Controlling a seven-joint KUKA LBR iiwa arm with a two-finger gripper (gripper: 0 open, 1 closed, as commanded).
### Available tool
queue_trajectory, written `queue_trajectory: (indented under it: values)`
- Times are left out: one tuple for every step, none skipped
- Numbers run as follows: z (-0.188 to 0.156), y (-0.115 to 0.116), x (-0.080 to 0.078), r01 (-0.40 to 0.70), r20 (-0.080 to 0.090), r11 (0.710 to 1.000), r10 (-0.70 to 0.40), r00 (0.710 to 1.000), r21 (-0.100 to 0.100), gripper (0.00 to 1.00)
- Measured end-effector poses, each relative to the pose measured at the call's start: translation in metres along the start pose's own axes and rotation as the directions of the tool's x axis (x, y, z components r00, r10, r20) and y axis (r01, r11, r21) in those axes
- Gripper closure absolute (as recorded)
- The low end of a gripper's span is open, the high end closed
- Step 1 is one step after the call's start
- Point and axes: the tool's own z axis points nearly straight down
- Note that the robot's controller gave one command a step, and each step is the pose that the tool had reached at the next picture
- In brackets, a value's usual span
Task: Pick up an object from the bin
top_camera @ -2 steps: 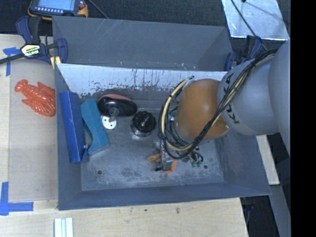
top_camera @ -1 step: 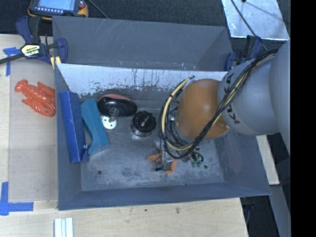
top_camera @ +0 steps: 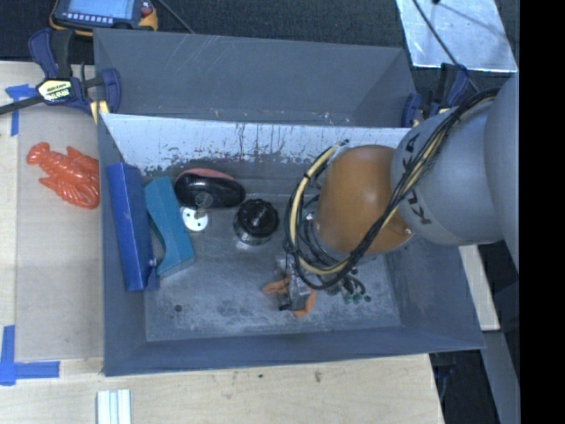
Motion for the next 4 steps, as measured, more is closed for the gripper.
queue_trajectory:
  values:
    - [-0.0038, 0.0066, -0.0142, 0.000, 0.000, 1.000, 0.000, 1.000, 0.000, 1.00]
    - [-0.0012, 0.0068, -0.0124, -0.013, 0.000, 1.000, 0.013, 1.000, 0.000, 1.00]
    - [-0.0005, 0.0065, -0.0093, -0.018, 0.000, 1.000, 0.018, 1.000, -0.001, 1.00]
    - [0.0035, 0.0116, -0.0068, -0.011, 0.002, 1.000, 0.011, 1.000, 0.001, 1.00]
